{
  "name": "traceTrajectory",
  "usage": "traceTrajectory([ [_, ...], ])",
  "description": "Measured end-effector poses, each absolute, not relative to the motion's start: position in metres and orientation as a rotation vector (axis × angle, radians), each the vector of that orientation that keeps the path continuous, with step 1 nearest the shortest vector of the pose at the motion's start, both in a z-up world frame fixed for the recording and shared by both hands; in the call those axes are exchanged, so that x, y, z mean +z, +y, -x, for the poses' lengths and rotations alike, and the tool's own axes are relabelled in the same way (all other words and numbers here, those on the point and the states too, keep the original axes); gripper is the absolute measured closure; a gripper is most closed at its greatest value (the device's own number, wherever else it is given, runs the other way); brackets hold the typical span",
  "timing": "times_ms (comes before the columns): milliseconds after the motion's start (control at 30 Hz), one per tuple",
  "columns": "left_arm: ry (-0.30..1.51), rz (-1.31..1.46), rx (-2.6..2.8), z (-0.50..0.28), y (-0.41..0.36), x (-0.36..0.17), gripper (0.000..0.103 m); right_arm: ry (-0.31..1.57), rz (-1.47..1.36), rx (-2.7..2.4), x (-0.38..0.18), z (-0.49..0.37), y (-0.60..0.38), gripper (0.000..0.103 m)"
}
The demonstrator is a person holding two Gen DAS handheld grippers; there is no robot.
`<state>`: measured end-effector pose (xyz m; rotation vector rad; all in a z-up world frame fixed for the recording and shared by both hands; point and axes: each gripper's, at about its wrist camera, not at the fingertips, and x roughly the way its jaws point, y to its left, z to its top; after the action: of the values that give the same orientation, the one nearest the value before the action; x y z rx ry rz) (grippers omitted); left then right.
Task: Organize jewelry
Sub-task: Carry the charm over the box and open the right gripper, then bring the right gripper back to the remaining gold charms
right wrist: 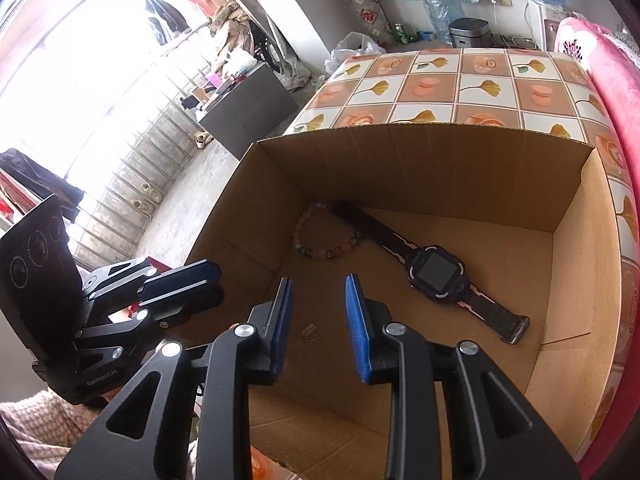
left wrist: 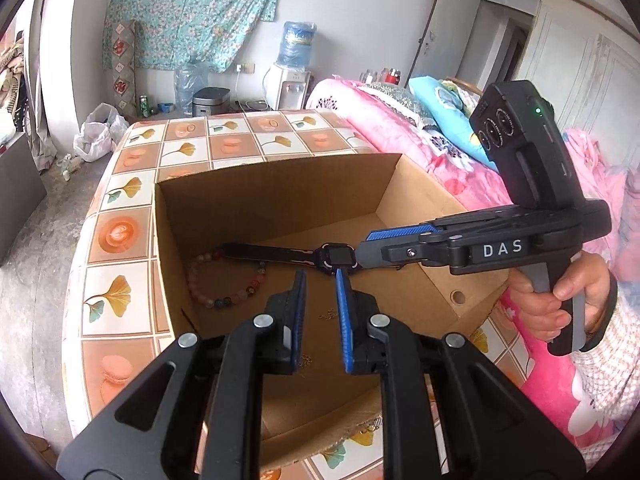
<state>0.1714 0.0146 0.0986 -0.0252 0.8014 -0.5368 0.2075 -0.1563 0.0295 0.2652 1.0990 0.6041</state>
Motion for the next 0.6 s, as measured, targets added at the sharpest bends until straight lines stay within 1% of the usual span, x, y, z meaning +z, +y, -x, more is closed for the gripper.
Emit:
traceTrajectory([
  [133, 0.734, 0.05, -0.549, -0.149, 0.03, 0.113, 0.089, 1.042, -0.293, 0.606, 0.042, -0.198, -0.161, 0.076],
  [267, 0.655, 0.079, -0.599, -0.113, 0.049, 0.12, 0.089, 0.918, -0.287, 0.663, 0.067, -0.159, -0.168, 0.076],
  [400, 0.624, 0.101, -0.659, -0.07, 0.064, 0.108, 0.083, 0.775, -0.274, 0.757, 0.078, -0.1, -0.179, 0.076],
  [467, 0.642, 0.107, -0.669, -0.053, 0.066, 0.094, 0.083, 0.741, -0.286, 0.799, 0.069, -0.072, -0.185, 0.076],
  [600, 0.75, 0.118, -0.637, -0.04, 0.06, 0.055, 0.083, 0.814, -0.361, 0.767, 0.031, -0.041, -0.188, 0.076],
])
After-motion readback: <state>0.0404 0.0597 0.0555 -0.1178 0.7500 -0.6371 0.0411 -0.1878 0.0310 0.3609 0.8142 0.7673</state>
